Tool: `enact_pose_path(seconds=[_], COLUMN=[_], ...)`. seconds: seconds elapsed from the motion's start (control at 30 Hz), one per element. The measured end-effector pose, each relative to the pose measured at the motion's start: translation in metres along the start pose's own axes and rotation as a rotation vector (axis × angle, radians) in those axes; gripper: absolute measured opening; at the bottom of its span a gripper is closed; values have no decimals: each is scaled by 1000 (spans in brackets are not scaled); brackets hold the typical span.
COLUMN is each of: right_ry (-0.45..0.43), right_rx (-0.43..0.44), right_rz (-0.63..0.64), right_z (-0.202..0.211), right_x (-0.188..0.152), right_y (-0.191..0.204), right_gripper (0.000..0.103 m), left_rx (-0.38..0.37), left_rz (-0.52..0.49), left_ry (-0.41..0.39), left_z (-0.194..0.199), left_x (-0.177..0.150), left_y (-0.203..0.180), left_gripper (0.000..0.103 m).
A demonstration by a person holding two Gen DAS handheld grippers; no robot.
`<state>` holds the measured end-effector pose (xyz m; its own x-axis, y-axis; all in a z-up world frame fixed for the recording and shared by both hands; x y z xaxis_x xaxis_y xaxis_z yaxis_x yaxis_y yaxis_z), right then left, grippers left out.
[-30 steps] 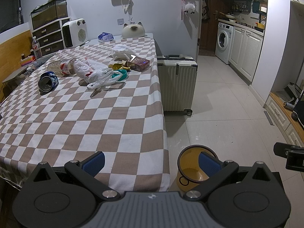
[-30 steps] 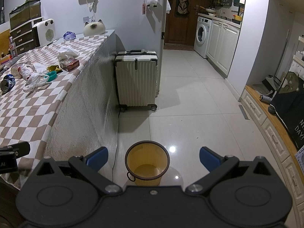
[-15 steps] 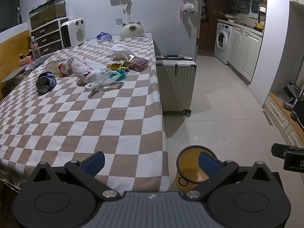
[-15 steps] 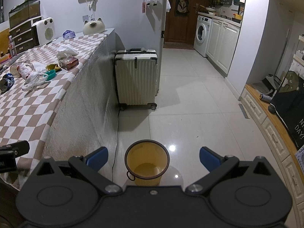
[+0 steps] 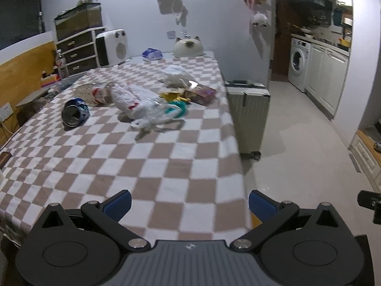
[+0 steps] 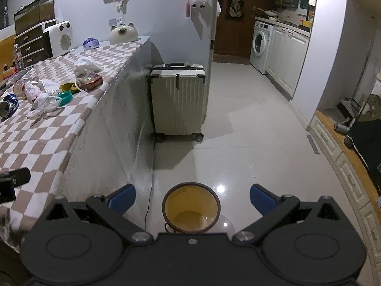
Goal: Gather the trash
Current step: 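Move both tools over the table toward the trash pile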
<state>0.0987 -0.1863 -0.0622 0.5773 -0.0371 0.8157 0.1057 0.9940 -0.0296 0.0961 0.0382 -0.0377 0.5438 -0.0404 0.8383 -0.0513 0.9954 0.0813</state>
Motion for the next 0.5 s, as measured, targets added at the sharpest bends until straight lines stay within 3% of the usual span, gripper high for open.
enact_pose_path(seconds=[0.5], right_ry=[-63], right_rx=[128], right_rz=[32], right_z=[-50], right_x=[53], right_y=[60], right_gripper=[103], left_rx=[154], left_rz=[54], left_ry=[-114], left_z=[-71], left_x=[74], left_y=[79], left_gripper=[103])
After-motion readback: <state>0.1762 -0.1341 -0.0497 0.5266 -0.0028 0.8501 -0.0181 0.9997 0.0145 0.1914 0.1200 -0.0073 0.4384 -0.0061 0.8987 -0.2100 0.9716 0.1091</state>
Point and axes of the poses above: each gripper's, at about its wrist camera, not at the fingertips, and z roughly against the way its jaws point, y to its left, x to its top, the point moved 6 cm from there along -z, roughly the way its jaws point, and after that the axes turned 8 degrees about -y, right-handed, at the moved point
